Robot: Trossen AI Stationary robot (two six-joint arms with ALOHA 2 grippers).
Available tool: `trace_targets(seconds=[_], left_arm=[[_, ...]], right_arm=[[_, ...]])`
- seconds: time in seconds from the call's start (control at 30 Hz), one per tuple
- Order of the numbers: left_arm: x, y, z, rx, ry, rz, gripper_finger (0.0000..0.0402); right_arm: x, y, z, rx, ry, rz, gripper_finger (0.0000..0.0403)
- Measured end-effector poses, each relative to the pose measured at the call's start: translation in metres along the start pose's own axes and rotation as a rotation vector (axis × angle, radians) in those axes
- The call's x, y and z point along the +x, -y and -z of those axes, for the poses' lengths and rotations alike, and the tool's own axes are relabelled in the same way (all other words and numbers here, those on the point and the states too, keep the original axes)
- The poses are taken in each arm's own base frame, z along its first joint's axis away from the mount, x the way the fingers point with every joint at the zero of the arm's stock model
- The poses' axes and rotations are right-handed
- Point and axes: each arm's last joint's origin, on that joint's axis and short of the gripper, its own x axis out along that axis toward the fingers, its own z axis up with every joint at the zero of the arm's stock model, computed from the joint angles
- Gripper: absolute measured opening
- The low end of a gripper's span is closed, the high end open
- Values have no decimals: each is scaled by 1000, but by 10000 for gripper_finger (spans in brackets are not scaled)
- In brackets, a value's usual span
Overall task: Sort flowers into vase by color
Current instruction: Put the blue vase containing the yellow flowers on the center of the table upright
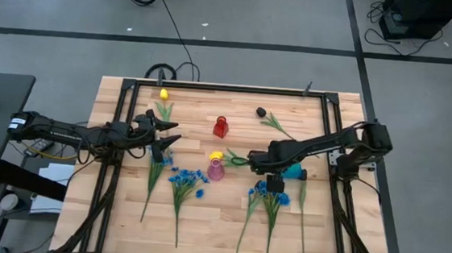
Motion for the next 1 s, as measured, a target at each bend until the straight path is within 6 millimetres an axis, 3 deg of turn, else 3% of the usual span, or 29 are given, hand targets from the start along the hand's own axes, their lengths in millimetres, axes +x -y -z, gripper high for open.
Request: trace_targets(seconds=[0.4, 0.6, 0.83, 1.0], left_arm=[[0, 0, 0, 1, -2, 5, 232], [0, 1, 0, 2, -8, 41, 232], [0, 2, 0, 2, -11, 59, 232], [0, 2, 0, 1, -11, 59, 232]], right_arm=[[-7, 4, 7, -9, -30, 13, 258], [-7, -4, 9, -157, -31, 43, 254], [-8, -11, 10, -164, -33, -7, 253], [-8, -22, 14, -259, -39, 26, 248]])
